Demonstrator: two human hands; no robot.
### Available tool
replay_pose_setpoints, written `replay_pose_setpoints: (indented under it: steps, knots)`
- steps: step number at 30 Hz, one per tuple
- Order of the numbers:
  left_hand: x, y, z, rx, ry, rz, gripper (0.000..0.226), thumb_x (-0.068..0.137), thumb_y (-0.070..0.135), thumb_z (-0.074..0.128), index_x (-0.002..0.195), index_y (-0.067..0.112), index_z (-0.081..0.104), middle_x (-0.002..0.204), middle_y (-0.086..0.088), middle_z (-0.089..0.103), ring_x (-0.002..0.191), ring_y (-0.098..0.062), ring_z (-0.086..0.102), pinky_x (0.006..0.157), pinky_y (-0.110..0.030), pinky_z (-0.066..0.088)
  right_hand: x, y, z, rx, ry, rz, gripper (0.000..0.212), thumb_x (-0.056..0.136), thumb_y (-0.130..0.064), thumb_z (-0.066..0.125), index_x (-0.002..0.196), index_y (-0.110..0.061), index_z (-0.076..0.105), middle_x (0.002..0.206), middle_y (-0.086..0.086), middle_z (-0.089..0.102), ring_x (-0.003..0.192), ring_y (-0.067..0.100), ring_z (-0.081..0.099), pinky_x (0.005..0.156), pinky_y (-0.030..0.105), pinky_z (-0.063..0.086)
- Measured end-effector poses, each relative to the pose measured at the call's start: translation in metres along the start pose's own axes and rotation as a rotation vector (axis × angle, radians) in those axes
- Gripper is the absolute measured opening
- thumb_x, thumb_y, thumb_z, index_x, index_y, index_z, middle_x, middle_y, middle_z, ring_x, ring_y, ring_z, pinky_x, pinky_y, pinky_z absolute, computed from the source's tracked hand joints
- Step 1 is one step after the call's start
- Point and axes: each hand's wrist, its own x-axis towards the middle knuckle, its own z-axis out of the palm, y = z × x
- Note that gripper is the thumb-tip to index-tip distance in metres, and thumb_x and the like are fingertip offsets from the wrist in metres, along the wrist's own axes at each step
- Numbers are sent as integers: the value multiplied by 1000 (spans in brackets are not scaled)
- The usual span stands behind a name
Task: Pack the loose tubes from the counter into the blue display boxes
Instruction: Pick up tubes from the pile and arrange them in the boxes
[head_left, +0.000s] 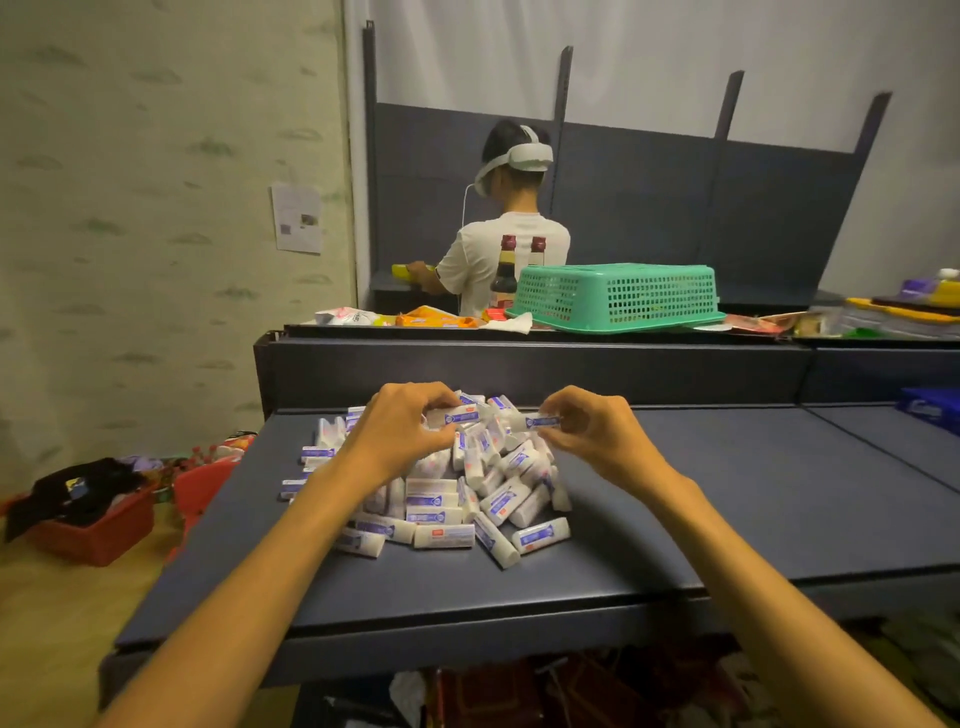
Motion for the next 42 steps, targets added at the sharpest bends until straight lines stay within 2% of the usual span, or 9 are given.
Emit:
replay_pose_setpoints:
  steps: [3,7,11,14,20,23,26,37,42]
  knots:
    - [9,37,26,-16,-15,53,28,75,19,78,102,18,72,98,3,71,81,-11,64,76,-34,57,-29,16,-39,-51,19,44,24,81,-18,77,100,-17,63,89,1,69,78,11,67,73,19,57]
    - [16,91,61,-39,-22,117,25,75,17,76,100,17,73,94,2,71,78,-13,64,73,-36,57,-74,35,-90,-129,39,66,27,83,-16,74,108,-14,64,80,-1,67,66,9,63,65,16,53]
    - [20,173,110,-80,-61,163,29,71,30,67,97,19,74,91,4,71,77,-13,64,71,-36,56,-138,70,-163,-192,76,125,30,82,-13,74,111,-15,69,86,8,73,73,21,70,72,33,58]
    - [22,229,145,-96,-82,186,30,69,32,64,95,21,74,90,6,72,76,-13,65,69,-37,56,-184,92,-214,-212,129,172,27,80,-10,75,106,-14,70,83,8,73,72,22,69,69,38,57]
    - [30,330,208,-65,-110,249,22,73,30,71,95,27,72,91,10,71,76,-13,62,69,-40,56,-258,125,-305,-236,148,247,28,82,-10,74,109,-17,66,94,3,71,78,10,68,75,22,57]
    - [40,370,234,-36,-124,283,21,75,28,74,96,29,72,92,9,70,79,-15,62,69,-41,56,-282,145,-342,-249,153,289,29,83,-17,73,110,-22,64,100,1,70,81,8,67,77,24,58]
    - [54,401,262,-37,-127,311,21,75,28,74,96,28,71,92,9,70,78,-14,62,68,-38,56,-298,165,-371,-278,186,321,30,84,-20,73,111,-23,64,103,-1,70,81,8,67,77,28,59]
    - [128,474,392,-56,-144,339,21,79,28,73,99,25,71,95,6,70,79,-11,61,69,-37,57,-312,289,-455,-381,187,381,30,85,-23,71,113,-26,62,106,2,70,83,7,65,76,26,58]
    - [182,493,441,-47,-132,297,22,77,28,72,99,27,72,95,7,70,81,-14,63,67,-34,55,-290,354,-497,-409,152,410,32,85,-24,71,115,-27,61,111,3,70,83,5,63,71,20,54]
